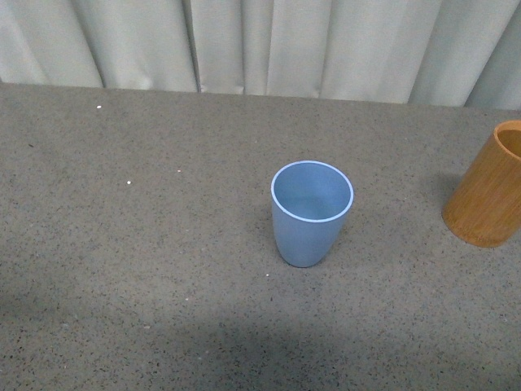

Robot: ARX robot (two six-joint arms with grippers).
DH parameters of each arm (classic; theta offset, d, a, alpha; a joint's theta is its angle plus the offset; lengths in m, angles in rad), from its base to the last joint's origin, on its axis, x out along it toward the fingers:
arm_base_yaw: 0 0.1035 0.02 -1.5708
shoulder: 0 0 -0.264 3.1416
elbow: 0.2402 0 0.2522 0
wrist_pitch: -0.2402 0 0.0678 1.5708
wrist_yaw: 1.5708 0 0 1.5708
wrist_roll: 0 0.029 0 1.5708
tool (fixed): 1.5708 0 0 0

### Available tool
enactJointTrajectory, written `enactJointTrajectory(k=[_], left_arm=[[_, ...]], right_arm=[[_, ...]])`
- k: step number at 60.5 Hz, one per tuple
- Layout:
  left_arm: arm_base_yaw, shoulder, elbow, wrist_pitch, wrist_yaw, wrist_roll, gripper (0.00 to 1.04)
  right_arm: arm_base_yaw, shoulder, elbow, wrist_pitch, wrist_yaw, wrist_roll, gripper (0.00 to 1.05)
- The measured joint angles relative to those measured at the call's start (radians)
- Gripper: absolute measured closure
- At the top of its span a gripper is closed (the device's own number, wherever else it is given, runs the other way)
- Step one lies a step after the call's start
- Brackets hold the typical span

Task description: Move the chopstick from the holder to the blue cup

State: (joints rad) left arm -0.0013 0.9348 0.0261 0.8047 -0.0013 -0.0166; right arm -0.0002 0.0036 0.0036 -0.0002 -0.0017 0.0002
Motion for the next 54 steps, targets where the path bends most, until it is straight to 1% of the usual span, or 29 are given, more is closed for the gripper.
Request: enactJointTrajectory(k=[2,5,7,8,9,12,14,20,42,43,44,45,46,47,48,49,50,51,52,53,54], left_arm=[[0.0,-0.143,-0.008,-0.134,0.002,0.003,1.01],[0.0,-0.3,-0.008,-0.272,0.002,0.005,1.01],[0.0,-0.475,-0.007,-0.438,0.002,0.007,1.01],[0.0,-0.517,-0.007,-0.459,0.002,0.007,1.01],[0.0,-0.598,-0.007,-0.557,0.003,0.009,1.01],[0.0,-0.772,-0.007,-0.702,0.002,0.009,1.01],[0.0,-0.843,-0.007,-0.758,0.002,0.009,1.01],[0.0,-0.924,-0.007,-0.8,0.001,0.009,1.01],[0.0,-0.93,-0.007,-0.803,0.002,0.009,1.01],[0.0,-0.93,-0.007,-0.803,0.002,0.009,0.98],[0.0,-0.93,-0.007,-0.803,0.001,0.009,0.97],[0.0,-0.93,-0.007,-0.803,0.001,0.009,0.93],[0.0,-0.93,-0.007,-0.803,0.002,0.009,0.91],[0.0,-0.93,-0.007,-0.803,0.002,0.009,0.88],[0.0,-0.93,-0.007,-0.804,0.001,0.009,0.84],[0.0,-0.93,-0.007,-0.804,-0.001,0.009,0.82],[0.0,-0.931,-0.007,-0.804,-0.003,0.009,0.79],[0.0,-0.931,-0.007,-0.804,-0.002,0.009,0.77],[0.0,-0.931,-0.007,-0.804,-0.002,0.009,0.74],[0.0,-0.931,-0.007,-0.804,-0.001,0.009,0.72],[0.0,-0.931,-0.007,-0.804,0.001,0.009,0.68]], right_arm=[[0.0,0.0,0.0,0.0,0.0,0.0,0.1],[0.0,0.0,0.0,0.0,0.001,0.0,0.1],[0.0,0.0,0.0,0.0,0.001,0.0,0.1],[0.0,0.0,0.0,0.0,0.0,0.0,0.1],[0.0,0.0,0.0,0.0,0.001,0.0,0.1],[0.0,0.0,0.0,0.0,0.002,0.0,0.1],[0.0,0.0,0.0,0.0,0.0,0.0,0.1],[0.0,0.0,0.0,0.0,0.0,0.0,0.1],[0.0,0.0,0.0,0.0,0.0,0.0,0.1],[0.0,0.0,0.0,0.0,0.002,0.0,0.1],[0.006,0.005,0.0,0.004,0.024,0.002,0.1],[0.031,0.029,0.0,0.031,0.111,0.013,0.1],[0.049,0.046,0.001,0.052,0.172,0.016,0.1],[0.093,0.096,0.006,0.104,0.305,0.028,0.1],[0.139,0.158,0.015,0.163,0.409,0.031,0.1],[0.161,0.19,0.019,0.192,0.508,0.037,0.1],[0.198,0.258,0.031,0.253,0.629,0.045,0.1],[0.214,0.291,0.037,0.282,0.682,0.051,0.1],[0.234,0.356,0.051,0.333,0.779,0.061,0.1],[0.24,0.388,0.058,0.355,0.819,0.068,0.1],[0.244,0.446,0.075,0.384,0.89,0.09,0.1]])
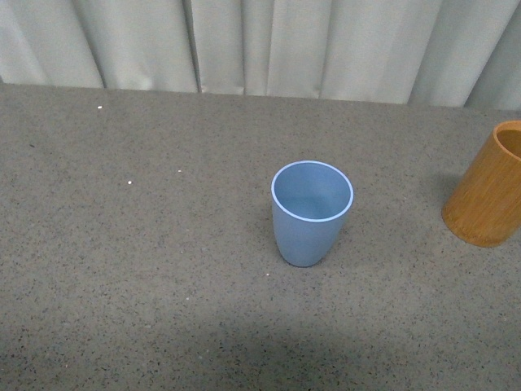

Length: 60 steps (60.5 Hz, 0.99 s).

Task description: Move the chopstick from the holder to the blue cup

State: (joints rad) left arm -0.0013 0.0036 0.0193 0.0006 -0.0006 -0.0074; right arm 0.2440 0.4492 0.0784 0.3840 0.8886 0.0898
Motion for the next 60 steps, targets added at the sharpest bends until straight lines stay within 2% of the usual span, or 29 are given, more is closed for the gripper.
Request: enactJointTrajectory(k=[3,5,9,11,21,23,30,40,60], left_arm=[[0.0,0.0,0.0,0.0,0.001,0.0,0.59],[0.0,0.0,0.0,0.0,0.001,0.0,0.54],[0.0,0.0,0.0,0.0,0.001,0.0,0.43],[0.0,0.0,0.0,0.0,0.001,0.0,0.36],[0.0,0.0,0.0,0.0,-0.002,0.0,0.08],[0.0,0.0,0.0,0.0,-0.002,0.002,0.05],[0.0,0.0,0.0,0.0,0.001,0.003,0.07],[0.0,0.0,0.0,0.0,0.0,0.003,0.07],[0.0,0.0,0.0,0.0,0.0,0.003,0.07]], right_arm=[[-0.027,0.135,0.056,-0.013,0.135,0.057,0.1],[-0.061,0.204,0.086,-0.05,0.161,0.116,0.1],[-0.147,0.324,0.137,-0.135,0.1,0.226,0.1],[-0.202,0.397,0.168,-0.181,0.035,0.3,0.1],[-0.36,0.623,0.278,-0.169,-0.168,0.477,0.1],[-0.377,0.654,0.297,-0.168,-0.197,0.503,0.1],[-0.42,0.754,0.37,-0.168,-0.303,0.565,0.1],[-0.425,0.817,0.466,-0.193,-0.389,0.592,0.1],[-0.424,0.91,0.639,-0.354,-0.556,0.649,0.1]])
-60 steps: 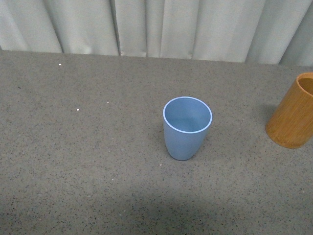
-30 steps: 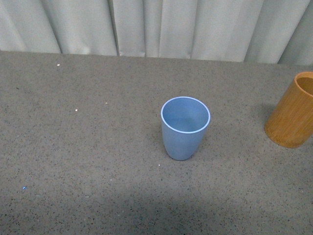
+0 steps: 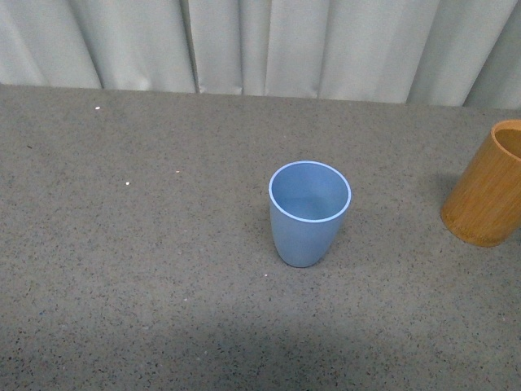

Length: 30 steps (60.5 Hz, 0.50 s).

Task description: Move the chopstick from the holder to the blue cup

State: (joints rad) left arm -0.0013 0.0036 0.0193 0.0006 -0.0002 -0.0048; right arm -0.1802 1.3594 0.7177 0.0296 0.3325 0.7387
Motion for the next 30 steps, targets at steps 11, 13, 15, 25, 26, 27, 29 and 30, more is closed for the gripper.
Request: enactJointTrajectory(k=[11,13,15,25,26,27,29,30], left_arm=[[0.0,0.0,0.0,0.0,0.0,0.0,0.07],[0.0,0.0,0.0,0.0,0.0,0.0,0.07],[0.0,0.0,0.0,0.0,0.0,0.0,0.07],[0.0,0.0,0.0,0.0,0.0,0.0,0.07],[0.0,0.0,0.0,0.0,0.0,0.0,0.07],[0.0,0.0,0.0,0.0,0.0,0.0,0.07],[0.0,0.0,0.0,0.0,0.0,0.0,0.07],[0.0,0.0,0.0,0.0,0.0,0.0,0.07]], right_arm=[[-0.005,0.076,0.058,-0.013,-0.063,0.039,0.1],[-0.004,0.089,0.068,-0.014,-0.066,0.039,0.1],[-0.003,0.101,0.079,-0.016,-0.07,0.04,0.1],[0.001,0.172,0.124,-0.01,-0.082,0.035,0.1],[0.001,0.182,0.128,-0.01,-0.084,0.034,0.1],[0.001,0.192,0.133,-0.009,-0.086,0.032,0.1],[0.001,0.207,0.14,-0.007,-0.089,0.031,0.1],[0.001,0.222,0.146,-0.002,-0.094,0.029,0.1]])
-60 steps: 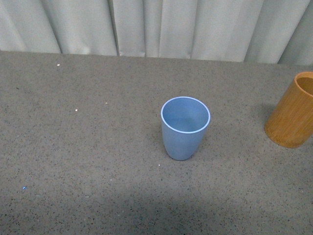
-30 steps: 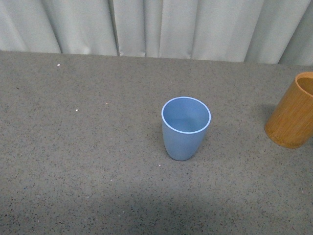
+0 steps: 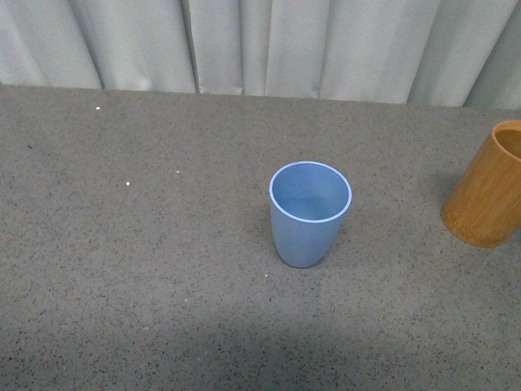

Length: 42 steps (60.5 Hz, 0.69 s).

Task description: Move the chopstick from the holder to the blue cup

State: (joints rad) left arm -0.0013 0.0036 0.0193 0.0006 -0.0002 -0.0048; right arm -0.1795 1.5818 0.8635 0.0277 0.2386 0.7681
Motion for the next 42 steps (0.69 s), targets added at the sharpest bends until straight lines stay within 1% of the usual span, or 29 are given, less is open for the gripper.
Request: enactJointTrajectory(k=[19,42], left_arm=[[0.0,0.0,0.0,0.0,0.0,0.0,0.07],[0.0,0.0,0.0,0.0,0.0,0.0,0.07]], right_arm=[[0.009,0.086,0.03,0.027,-0.012,-0.016,0.1],[0.02,0.064,0.038,0.024,-0.01,-0.036,0.1]])
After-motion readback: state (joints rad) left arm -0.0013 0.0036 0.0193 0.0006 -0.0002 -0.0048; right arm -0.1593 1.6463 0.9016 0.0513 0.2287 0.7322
